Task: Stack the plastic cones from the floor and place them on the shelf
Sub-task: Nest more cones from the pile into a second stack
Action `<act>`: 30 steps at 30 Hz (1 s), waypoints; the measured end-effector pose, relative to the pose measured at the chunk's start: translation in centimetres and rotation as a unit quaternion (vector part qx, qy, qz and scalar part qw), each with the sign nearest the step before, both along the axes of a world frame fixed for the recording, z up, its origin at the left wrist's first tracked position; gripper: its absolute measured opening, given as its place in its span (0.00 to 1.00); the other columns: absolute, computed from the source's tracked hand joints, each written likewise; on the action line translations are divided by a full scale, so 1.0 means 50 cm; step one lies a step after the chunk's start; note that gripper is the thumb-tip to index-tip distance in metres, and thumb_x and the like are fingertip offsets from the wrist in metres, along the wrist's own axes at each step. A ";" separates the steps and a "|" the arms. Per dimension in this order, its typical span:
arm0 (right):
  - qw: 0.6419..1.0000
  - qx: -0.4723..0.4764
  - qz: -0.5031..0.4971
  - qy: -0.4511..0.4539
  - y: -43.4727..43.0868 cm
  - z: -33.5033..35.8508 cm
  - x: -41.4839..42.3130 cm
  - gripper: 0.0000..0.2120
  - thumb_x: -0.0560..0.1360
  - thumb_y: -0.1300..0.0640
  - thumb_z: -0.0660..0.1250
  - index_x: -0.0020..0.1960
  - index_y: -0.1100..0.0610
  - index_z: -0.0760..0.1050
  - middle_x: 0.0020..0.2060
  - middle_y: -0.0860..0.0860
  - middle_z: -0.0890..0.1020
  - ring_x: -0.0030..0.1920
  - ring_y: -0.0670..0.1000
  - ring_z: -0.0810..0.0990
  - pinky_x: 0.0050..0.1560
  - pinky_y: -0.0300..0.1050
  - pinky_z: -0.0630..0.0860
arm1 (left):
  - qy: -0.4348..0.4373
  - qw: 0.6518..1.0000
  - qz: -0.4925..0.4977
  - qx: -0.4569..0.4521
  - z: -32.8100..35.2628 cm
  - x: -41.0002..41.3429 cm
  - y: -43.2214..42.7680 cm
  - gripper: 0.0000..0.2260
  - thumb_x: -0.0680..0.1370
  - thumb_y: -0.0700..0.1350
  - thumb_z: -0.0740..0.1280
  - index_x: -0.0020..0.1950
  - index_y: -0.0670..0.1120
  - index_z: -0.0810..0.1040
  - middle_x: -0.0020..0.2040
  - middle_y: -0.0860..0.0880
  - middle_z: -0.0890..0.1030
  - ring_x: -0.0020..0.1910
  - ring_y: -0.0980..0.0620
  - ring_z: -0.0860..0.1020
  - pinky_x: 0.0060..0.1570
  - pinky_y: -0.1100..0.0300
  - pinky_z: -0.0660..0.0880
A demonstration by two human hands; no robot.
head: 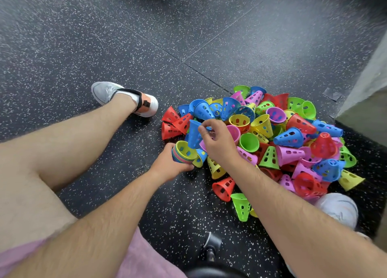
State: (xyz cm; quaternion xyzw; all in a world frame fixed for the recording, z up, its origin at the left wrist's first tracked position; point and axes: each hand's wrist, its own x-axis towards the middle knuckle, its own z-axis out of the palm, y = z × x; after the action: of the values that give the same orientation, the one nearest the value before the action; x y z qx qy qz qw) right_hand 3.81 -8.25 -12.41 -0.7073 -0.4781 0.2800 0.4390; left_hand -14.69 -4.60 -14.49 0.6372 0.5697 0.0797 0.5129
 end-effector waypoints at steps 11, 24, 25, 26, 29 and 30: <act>0.989 -0.081 0.101 -0.066 -0.039 -0.052 -0.052 0.08 0.79 0.49 0.62 0.55 0.51 0.76 0.52 0.45 0.80 0.56 0.47 0.77 0.60 0.48 0.74 | 0.017 1.000 0.014 -0.016 -0.014 -0.012 0.007 0.32 0.66 0.44 0.84 0.63 0.47 0.70 0.54 0.51 0.82 0.49 0.53 0.81 0.47 0.63 0.75; 0.893 -0.163 0.136 -0.397 -0.068 -0.136 -0.045 0.14 0.71 0.56 0.67 0.55 0.54 0.83 0.49 0.56 0.79 0.48 0.61 0.75 0.44 0.54 0.75 | 0.054 0.996 -0.038 -0.067 -0.045 -0.032 0.011 0.30 0.69 0.42 0.83 0.61 0.48 0.67 0.50 0.53 0.79 0.46 0.54 0.78 0.44 0.62 0.74; 0.889 -0.166 0.136 -0.405 -0.066 -0.136 -0.047 0.14 0.71 0.56 0.68 0.56 0.55 0.82 0.50 0.56 0.79 0.48 0.61 0.76 0.44 0.54 0.75 | 0.053 0.996 -0.037 -0.066 -0.047 -0.032 0.012 0.30 0.68 0.42 0.83 0.61 0.48 0.67 0.50 0.52 0.80 0.48 0.52 0.79 0.48 0.59 0.75; 0.887 -0.165 0.134 -0.410 -0.063 -0.135 -0.047 0.14 0.72 0.56 0.68 0.57 0.55 0.81 0.51 0.56 0.79 0.49 0.61 0.76 0.45 0.53 0.74 | 0.053 0.996 -0.036 -0.067 -0.047 -0.031 0.013 0.30 0.68 0.42 0.83 0.61 0.48 0.67 0.51 0.51 0.80 0.50 0.51 0.79 0.52 0.56 0.75; 0.900 -0.168 0.124 -0.383 -0.055 -0.128 -0.042 0.16 0.74 0.54 0.66 0.60 0.56 0.78 0.54 0.54 0.78 0.52 0.59 0.75 0.48 0.53 0.73 | 0.048 0.996 -0.035 -0.069 -0.047 -0.027 0.013 0.31 0.68 0.42 0.83 0.62 0.48 0.67 0.52 0.50 0.81 0.52 0.50 0.80 0.55 0.54 0.75; 0.907 -0.173 0.122 -0.365 -0.054 -0.125 -0.038 0.17 0.74 0.53 0.66 0.62 0.56 0.77 0.55 0.53 0.77 0.53 0.59 0.75 0.50 0.53 0.73 | 0.046 0.996 -0.034 -0.069 -0.046 -0.026 0.012 0.32 0.68 0.42 0.83 0.63 0.48 0.68 0.53 0.50 0.81 0.52 0.50 0.80 0.56 0.54 0.76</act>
State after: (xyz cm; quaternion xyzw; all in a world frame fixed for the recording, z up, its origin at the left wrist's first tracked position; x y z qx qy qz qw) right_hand 1.89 -10.95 -18.67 -0.7611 -0.6315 0.1321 0.0667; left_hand -15.99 -3.98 -16.77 0.6224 0.5749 -0.0068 0.5311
